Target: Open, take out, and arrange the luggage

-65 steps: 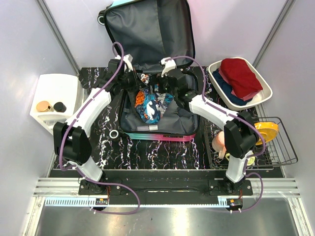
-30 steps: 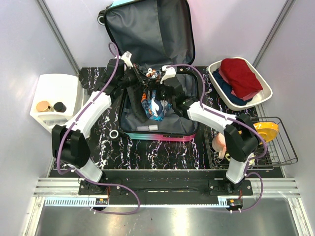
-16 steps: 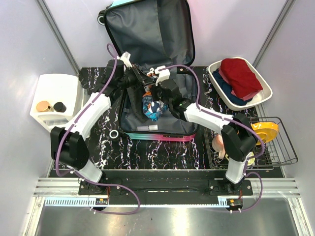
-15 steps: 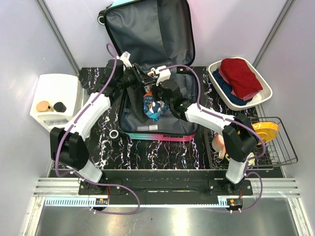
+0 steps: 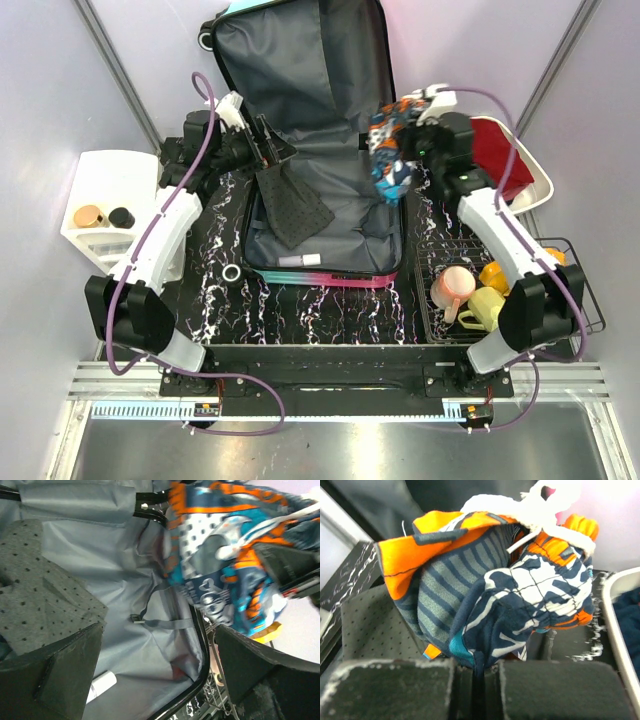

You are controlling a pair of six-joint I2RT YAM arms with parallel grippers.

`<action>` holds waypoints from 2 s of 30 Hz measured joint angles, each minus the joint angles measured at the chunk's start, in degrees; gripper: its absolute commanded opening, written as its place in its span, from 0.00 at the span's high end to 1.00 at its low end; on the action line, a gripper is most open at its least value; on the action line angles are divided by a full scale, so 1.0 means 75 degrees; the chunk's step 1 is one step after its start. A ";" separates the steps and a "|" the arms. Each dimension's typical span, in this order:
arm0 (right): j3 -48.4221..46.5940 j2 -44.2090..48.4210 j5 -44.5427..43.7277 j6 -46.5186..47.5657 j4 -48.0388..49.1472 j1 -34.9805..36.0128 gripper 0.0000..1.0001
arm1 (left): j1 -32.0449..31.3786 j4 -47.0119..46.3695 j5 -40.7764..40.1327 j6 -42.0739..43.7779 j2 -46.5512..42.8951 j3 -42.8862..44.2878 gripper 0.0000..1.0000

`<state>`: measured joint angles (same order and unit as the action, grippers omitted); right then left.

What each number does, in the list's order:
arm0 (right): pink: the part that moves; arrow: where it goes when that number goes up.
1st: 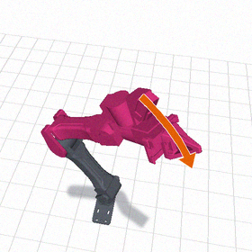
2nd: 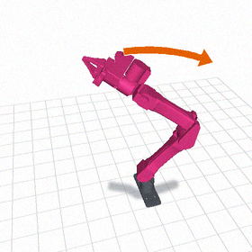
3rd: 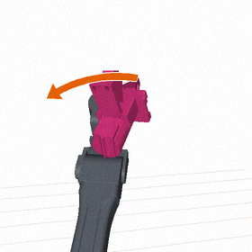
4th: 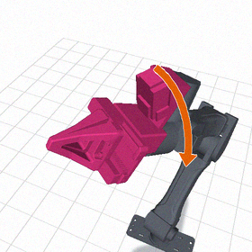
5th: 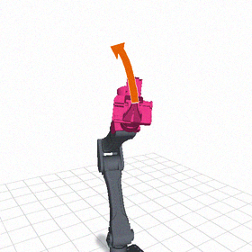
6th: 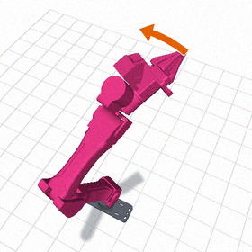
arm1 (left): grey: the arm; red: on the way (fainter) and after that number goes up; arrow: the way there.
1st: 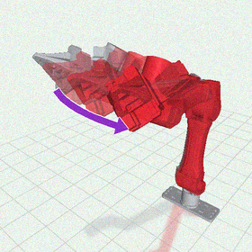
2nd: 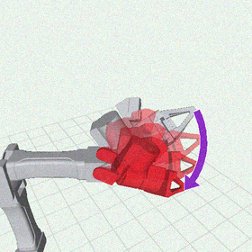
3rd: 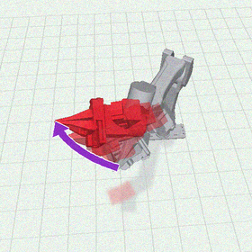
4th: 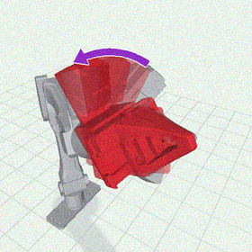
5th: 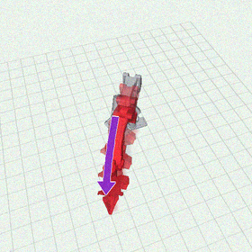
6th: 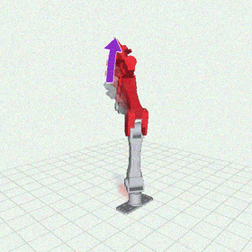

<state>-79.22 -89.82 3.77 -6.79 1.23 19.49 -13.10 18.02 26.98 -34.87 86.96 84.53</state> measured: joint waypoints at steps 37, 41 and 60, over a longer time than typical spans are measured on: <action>-0.3177 -0.1950 -0.4357 -0.0973 -0.3558 -0.3774 0.98 | 0.0857 0.0781 0.0321 0.0731 0.0076 -0.0003 0.01; -0.4001 -0.2821 -0.3754 -0.1221 -0.3698 -0.3800 0.86 | 0.1055 0.0880 0.0323 0.0868 0.0076 -0.0003 0.01; -0.7825 -0.6234 -0.0586 -0.1848 -0.4100 -0.4045 0.00 | 0.1099 0.2460 0.1195 0.5482 0.0565 0.0245 0.01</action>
<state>-137.91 -136.57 -0.62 -20.64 -29.52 -10.85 -4.86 36.47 35.94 6.24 91.20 86.37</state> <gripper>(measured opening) 0.974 0.988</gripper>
